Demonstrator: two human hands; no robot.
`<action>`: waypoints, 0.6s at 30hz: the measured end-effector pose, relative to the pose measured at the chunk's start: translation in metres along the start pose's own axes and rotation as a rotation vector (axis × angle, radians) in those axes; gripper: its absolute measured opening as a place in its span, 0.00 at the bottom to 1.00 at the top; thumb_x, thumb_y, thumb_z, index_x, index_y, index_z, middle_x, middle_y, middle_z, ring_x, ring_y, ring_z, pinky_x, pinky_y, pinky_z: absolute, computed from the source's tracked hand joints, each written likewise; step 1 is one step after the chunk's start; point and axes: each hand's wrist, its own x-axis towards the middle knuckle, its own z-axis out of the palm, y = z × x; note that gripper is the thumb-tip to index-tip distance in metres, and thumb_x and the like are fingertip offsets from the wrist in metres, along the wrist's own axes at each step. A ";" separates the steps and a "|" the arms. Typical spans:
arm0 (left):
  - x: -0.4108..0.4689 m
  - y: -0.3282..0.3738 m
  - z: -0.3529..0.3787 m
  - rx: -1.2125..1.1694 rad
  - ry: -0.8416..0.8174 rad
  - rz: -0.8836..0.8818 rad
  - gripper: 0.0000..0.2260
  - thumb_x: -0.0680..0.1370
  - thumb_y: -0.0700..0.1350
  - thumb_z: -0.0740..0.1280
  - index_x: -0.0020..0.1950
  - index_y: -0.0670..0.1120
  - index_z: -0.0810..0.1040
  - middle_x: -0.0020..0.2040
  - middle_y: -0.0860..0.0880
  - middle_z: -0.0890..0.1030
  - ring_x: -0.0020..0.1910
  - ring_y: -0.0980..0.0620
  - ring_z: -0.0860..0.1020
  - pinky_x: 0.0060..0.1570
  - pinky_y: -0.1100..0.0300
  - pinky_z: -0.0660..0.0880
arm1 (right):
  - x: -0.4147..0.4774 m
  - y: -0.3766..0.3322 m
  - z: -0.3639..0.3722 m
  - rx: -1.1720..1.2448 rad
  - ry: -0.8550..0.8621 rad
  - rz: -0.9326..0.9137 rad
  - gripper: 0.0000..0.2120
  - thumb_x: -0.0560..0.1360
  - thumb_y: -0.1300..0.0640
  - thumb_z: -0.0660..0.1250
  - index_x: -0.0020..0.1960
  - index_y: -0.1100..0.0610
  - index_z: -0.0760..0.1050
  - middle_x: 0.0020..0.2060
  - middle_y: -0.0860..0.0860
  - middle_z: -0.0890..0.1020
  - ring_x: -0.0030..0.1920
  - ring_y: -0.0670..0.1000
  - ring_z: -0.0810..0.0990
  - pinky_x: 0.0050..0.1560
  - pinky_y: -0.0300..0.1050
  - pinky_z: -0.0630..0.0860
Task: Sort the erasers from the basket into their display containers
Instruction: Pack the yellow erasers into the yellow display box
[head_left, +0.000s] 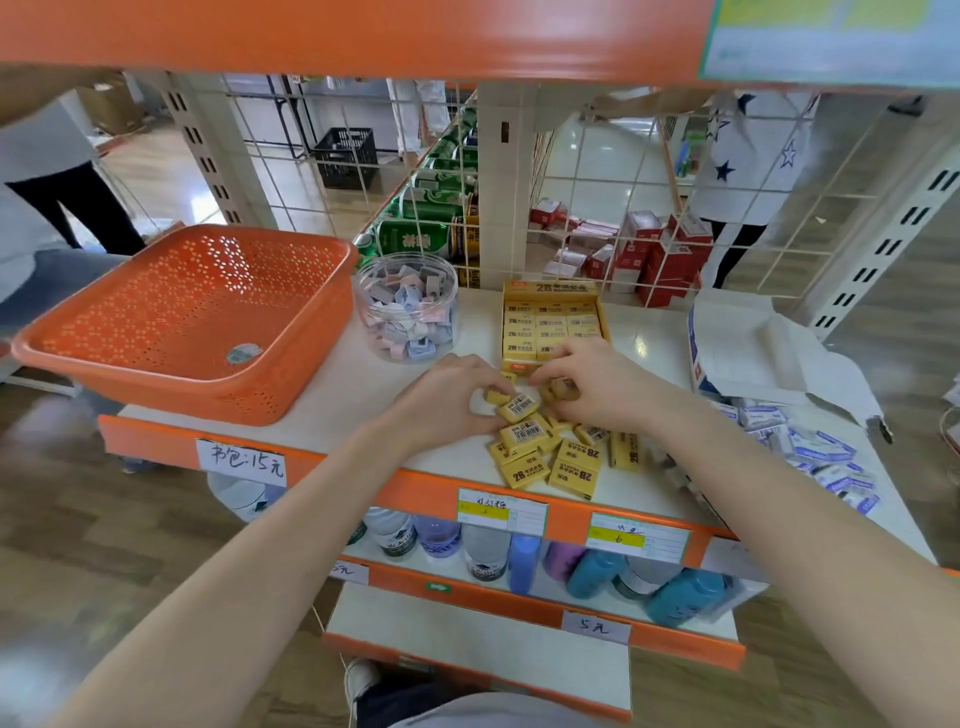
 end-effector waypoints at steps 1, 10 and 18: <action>0.000 0.001 0.001 0.039 -0.007 0.014 0.16 0.73 0.49 0.72 0.60 0.54 0.78 0.55 0.55 0.75 0.55 0.55 0.69 0.55 0.59 0.68 | 0.002 -0.002 0.001 -0.015 -0.005 -0.013 0.18 0.74 0.50 0.68 0.64 0.43 0.73 0.59 0.49 0.71 0.63 0.53 0.65 0.62 0.54 0.68; 0.002 -0.003 0.003 0.128 0.105 0.060 0.11 0.78 0.52 0.65 0.56 0.52 0.82 0.52 0.54 0.78 0.54 0.52 0.71 0.53 0.55 0.70 | 0.010 -0.003 0.002 -0.035 0.002 -0.022 0.15 0.75 0.52 0.66 0.62 0.47 0.76 0.56 0.48 0.73 0.59 0.52 0.67 0.60 0.53 0.69; 0.003 -0.007 0.000 -0.113 0.200 0.004 0.10 0.78 0.48 0.66 0.59 0.51 0.79 0.49 0.57 0.80 0.51 0.56 0.76 0.52 0.57 0.74 | 0.009 -0.004 -0.003 0.194 0.089 0.002 0.12 0.79 0.57 0.61 0.61 0.54 0.76 0.51 0.48 0.80 0.48 0.50 0.79 0.49 0.44 0.77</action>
